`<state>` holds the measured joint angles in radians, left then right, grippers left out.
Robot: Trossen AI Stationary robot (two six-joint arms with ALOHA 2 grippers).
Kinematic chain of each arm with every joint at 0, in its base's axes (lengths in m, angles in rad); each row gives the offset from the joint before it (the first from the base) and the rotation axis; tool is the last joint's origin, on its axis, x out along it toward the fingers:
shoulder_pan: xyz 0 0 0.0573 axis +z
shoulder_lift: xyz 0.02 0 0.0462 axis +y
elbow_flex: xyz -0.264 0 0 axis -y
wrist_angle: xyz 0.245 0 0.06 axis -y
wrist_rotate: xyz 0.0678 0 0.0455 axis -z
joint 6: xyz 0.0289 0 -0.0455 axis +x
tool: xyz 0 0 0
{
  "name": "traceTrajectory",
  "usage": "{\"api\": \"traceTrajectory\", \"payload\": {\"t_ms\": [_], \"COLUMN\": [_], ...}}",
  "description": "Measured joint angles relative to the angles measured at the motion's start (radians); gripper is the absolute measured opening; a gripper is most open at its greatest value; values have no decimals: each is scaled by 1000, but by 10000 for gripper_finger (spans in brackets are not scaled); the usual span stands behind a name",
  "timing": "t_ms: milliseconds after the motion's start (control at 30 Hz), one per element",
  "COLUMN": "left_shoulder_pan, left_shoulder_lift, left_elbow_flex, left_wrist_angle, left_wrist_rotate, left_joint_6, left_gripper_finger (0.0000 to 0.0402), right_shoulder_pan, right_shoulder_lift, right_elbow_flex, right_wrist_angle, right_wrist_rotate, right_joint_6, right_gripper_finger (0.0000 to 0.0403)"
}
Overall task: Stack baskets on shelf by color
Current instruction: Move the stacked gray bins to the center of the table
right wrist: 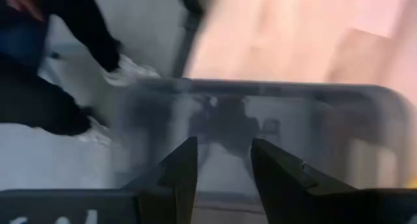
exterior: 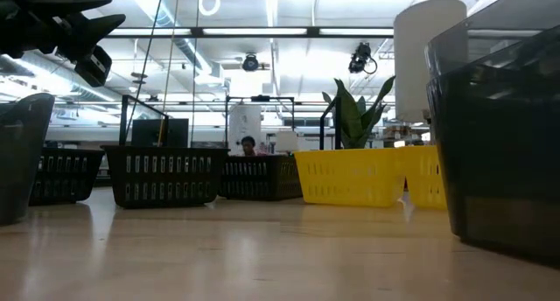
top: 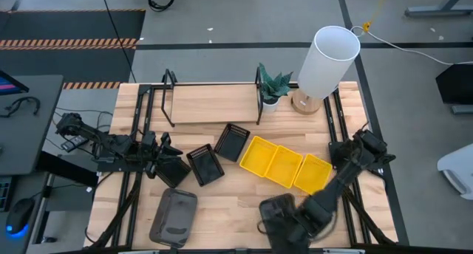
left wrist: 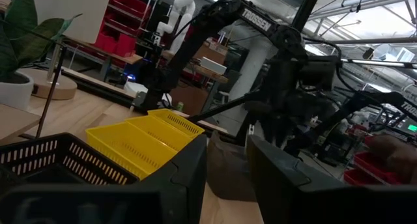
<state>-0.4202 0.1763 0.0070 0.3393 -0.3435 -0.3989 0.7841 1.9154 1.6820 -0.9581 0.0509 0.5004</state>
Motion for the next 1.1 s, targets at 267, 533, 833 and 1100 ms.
{"api": "traceTrajectory", "payload": {"t_ms": [267,533,833,1100], "left_shoulder_pan": [0,0,0,0], "left_shoulder_lift": [0,0,0,0], "left_elbow_flex": [0,0,0,0], "left_wrist_angle": [0,0,1,1], "left_wrist_rotate": [0,0,0,0], "left_joint_6": [0,0,0,0], "left_gripper_finger": [117,117,117,117], "right_shoulder_pan": [125,206,221,221], "right_shoulder_lift": [21,77,97,97], "right_elbow_flex": [1,1,-1,-59], "right_wrist_angle": [121,175,170,174], "right_wrist_rotate": [64,195,243,245], "right_joint_6": [136,164,135,148], "right_gripper_finger": [148,148,148,174]}}
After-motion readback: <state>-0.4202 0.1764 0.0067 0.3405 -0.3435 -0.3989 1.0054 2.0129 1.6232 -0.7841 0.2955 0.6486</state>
